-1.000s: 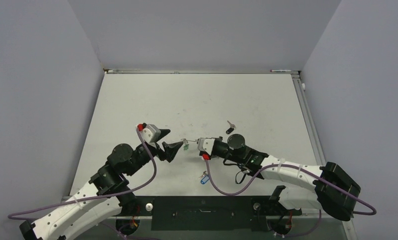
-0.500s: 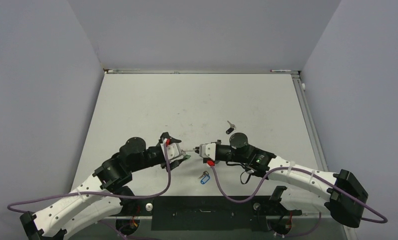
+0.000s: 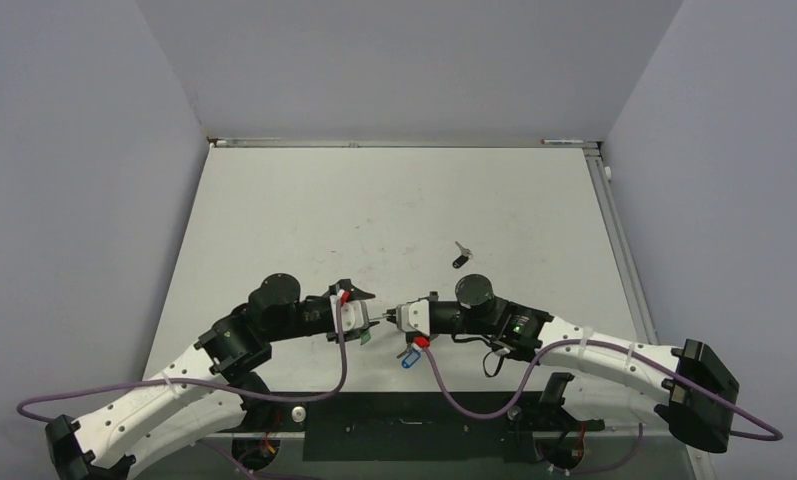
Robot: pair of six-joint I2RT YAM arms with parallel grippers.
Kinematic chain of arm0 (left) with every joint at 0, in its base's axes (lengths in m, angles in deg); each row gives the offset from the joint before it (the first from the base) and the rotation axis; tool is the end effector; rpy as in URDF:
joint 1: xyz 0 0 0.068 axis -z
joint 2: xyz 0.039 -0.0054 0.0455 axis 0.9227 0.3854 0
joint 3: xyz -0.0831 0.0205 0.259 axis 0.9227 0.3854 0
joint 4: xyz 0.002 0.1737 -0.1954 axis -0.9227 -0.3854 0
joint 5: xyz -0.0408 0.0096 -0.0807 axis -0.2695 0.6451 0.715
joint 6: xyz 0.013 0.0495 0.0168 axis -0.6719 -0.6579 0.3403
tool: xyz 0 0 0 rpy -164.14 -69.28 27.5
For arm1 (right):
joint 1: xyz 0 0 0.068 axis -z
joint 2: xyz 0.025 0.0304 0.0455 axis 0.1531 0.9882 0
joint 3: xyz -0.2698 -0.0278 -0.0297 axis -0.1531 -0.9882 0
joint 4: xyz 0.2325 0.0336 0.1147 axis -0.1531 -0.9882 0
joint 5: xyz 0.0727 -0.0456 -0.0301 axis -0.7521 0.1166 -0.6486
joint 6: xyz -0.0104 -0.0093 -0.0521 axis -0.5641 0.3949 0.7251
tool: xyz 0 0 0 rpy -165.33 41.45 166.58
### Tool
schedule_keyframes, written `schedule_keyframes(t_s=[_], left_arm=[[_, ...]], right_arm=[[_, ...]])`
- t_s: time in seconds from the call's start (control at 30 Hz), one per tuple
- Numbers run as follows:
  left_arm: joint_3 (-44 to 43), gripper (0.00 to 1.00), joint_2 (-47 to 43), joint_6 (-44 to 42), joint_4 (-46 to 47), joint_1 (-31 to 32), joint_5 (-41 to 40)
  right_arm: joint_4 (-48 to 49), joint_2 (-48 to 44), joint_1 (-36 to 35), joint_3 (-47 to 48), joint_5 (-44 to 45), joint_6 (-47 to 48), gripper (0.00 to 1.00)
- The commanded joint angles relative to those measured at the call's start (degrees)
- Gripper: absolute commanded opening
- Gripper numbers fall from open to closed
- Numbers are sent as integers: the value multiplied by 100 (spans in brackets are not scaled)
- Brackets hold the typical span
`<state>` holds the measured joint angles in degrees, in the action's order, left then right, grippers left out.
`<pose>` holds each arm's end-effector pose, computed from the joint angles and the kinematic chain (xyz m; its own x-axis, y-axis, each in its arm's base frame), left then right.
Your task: Put the keys on the keyring
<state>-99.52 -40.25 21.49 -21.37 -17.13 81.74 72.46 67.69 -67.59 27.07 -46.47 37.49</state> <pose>0.0953 -0.1343 0.2927 0.2221 0.3483 -0.9107 0.9285 0.2095 0.3065 0.1089 0.2127 0.2537 0.4191 -0.2507 -0.8726 -0.9077 -0.0934 -0.4091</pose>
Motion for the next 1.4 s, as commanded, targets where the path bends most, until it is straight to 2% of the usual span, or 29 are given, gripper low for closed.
schedule_keyframes(t_s=[0.0,0.23,0.33,0.47,0.63,0.73,0.83,0.9,0.97,1.0,1.07,1.13,1.37], left_arm=[[169,46,-43,-80,596,8,390],[240,43,100,64,709,8,578],[272,34,160,125,824,4,553],[255,12,319,154,827,2,391],[272,10,413,282,943,-1,602],[370,0,311,372,1127,-38,689],[496,0,145,452,1286,-91,749],[553,0,34,503,1314,-113,737],[575,0,-36,555,1314,-165,715],[584,0,-52,590,1314,-196,698],[607,0,-111,645,1550,-258,708],[657,0,-185,712,1634,-300,712],[705,0,-326,777,1658,-353,628]], right_arm=[[375,-325,-116,221,-128,85,5],[435,-388,-182,178,-109,94,5],[415,-376,-201,194,-121,94,5],[410,-406,-228,188,-143,94,5],[457,-488,-233,166,-190,72,5],[501,-505,-238,138,-203,55,5],[529,-535,-247,122,-100,8,8],[531,-569,-246,108,-25,-89,26],[513,-623,-246,107,0,-133,39],[520,-655,-247,106,26,-160,45],[533,-709,-239,93,96,-223,51],[570,-767,-234,50,137,-223,51],[675,-716,-232,11,123,-285,40]])
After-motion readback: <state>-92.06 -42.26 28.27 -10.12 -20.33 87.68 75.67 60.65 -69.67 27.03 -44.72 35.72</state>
